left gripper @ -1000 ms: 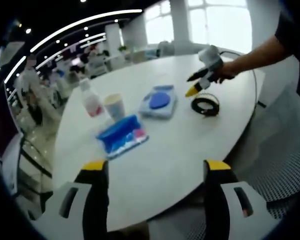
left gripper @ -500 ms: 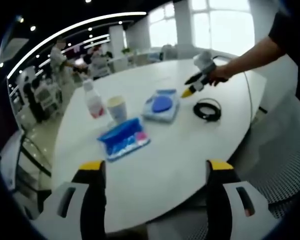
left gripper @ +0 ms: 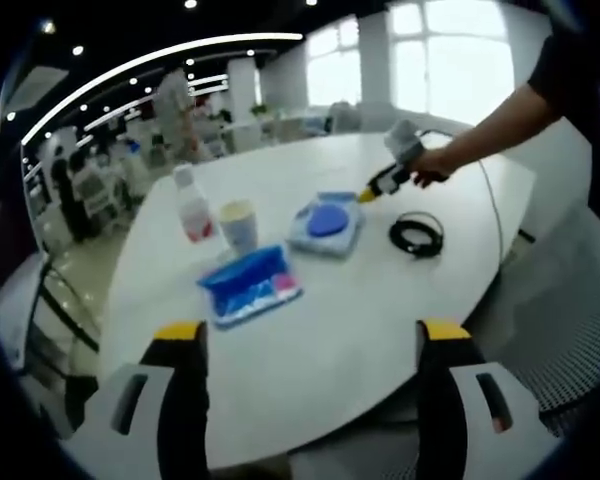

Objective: Arrange the tabletop items into an orderly group along one side of the table until the central work area is clear of visible clutter.

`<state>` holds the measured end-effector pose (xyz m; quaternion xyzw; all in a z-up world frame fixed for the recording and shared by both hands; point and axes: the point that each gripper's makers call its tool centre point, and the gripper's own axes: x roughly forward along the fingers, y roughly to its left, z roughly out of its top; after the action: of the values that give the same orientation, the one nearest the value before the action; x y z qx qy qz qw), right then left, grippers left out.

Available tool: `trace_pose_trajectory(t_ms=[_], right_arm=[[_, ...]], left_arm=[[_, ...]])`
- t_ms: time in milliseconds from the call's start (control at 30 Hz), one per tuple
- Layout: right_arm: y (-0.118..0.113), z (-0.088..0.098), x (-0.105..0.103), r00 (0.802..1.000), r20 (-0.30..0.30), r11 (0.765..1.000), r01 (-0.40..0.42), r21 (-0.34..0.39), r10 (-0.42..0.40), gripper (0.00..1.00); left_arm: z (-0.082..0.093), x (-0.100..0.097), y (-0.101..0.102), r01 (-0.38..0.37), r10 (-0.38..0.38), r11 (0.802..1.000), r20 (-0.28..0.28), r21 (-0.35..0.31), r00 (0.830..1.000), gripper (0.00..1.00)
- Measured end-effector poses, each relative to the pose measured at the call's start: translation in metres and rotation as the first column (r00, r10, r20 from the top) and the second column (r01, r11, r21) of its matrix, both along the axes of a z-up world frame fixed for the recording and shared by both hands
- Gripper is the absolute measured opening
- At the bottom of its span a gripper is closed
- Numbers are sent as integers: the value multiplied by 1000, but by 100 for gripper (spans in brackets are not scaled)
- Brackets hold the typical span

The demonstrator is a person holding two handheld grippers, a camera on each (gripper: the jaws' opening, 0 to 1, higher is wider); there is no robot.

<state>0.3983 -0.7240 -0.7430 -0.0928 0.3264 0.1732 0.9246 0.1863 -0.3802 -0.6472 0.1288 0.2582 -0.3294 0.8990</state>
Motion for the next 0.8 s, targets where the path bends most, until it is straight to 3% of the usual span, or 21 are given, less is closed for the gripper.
trace_pose_trajectory(t_ms=[167, 567, 800], right_arm=[[10, 5, -1, 1000, 3, 1000, 7, -1, -7, 44], [21, 0, 8, 996, -51, 992, 83, 98, -78, 25], [29, -3, 3, 998, -58, 997, 37, 75, -33, 12]], left_arm=[[-1, -1, 0, 0, 0, 1000, -6, 9, 1000, 80], [-3, -2, 3, -3, 3, 1000, -17, 22, 1000, 77], [-4, -2, 4, -1, 2, 1000, -21, 26, 1000, 76]])
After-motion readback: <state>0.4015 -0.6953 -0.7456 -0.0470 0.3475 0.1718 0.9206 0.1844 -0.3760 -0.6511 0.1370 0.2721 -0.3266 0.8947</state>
